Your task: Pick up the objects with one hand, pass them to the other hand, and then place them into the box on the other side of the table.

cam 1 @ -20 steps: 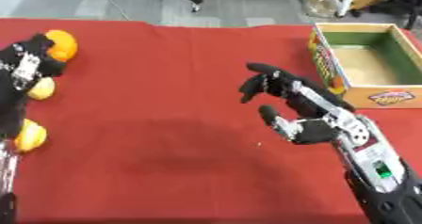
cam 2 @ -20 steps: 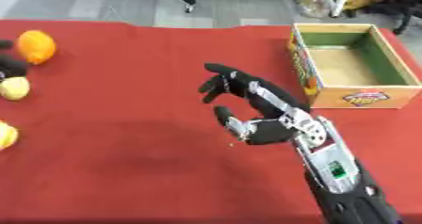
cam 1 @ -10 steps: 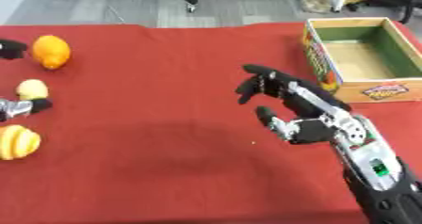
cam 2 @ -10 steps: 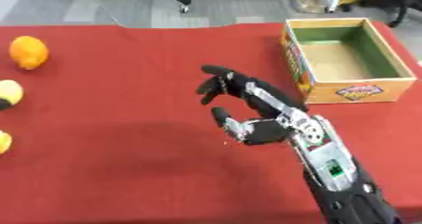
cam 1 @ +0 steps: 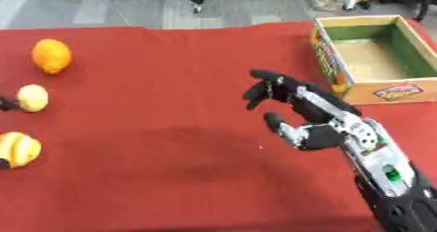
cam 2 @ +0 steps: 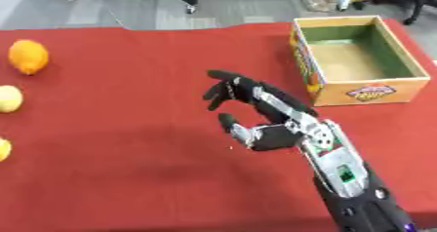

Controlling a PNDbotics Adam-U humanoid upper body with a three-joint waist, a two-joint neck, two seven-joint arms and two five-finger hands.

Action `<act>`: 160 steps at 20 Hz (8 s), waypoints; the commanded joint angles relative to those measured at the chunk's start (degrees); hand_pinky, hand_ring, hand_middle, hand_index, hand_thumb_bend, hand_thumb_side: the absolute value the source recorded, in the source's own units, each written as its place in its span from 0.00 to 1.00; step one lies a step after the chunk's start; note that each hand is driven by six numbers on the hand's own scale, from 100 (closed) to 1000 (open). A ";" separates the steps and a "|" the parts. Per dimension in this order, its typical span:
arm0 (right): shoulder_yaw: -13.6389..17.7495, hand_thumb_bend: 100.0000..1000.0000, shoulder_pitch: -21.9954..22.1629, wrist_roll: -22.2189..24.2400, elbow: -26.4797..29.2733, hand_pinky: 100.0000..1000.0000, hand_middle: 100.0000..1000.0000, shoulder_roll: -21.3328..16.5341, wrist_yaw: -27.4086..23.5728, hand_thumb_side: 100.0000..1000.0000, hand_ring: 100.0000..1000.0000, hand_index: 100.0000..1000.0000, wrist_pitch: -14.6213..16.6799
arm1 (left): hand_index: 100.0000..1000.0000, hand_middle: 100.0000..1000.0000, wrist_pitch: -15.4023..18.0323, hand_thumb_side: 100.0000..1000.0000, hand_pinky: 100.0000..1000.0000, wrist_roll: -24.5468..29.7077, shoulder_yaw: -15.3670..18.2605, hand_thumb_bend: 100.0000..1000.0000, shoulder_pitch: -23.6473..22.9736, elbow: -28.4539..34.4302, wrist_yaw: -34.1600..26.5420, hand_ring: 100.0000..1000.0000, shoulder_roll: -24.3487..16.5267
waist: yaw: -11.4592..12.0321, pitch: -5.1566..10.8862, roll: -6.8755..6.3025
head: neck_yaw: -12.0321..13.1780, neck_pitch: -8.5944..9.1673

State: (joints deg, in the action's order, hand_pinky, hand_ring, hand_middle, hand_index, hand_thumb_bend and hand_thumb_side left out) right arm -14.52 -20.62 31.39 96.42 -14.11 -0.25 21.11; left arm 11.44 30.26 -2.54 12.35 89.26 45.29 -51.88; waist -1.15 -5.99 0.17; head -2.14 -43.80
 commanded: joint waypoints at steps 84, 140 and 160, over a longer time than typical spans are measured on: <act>-2.33 0.00 -1.85 7.48 2.42 0.81 0.60 -0.15 4.03 0.31 0.67 1.00 8.88 | 0.46 0.41 -18.63 0.12 0.73 12.36 -26.08 0.19 27.45 17.02 -54.05 0.50 19.39 | -1.30 1.27 0.71 | 6.98 -0.32; -2.82 0.00 -2.93 0.62 1.93 0.78 0.45 0.14 7.18 0.36 0.60 0.62 8.59 | 0.47 0.41 -24.07 0.12 0.74 12.08 -29.16 0.15 31.57 7.52 -48.72 0.50 30.08 | -3.03 0.82 0.53 | 8.77 -0.32; -2.93 0.00 -2.93 0.41 2.42 0.79 0.48 0.19 8.02 0.33 0.62 0.75 10.19 | 0.47 0.41 -23.25 0.12 0.74 12.28 -29.04 0.10 31.28 2.82 -46.30 0.50 30.36 | -3.06 0.42 0.71 | 9.46 -0.32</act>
State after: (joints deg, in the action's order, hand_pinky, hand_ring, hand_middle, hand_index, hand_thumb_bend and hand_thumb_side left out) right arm -17.64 -22.84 31.40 97.64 -13.50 7.76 30.91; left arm -12.01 42.59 -32.03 42.57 92.02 -1.42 -21.00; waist -4.24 -6.06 0.29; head 7.04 -43.81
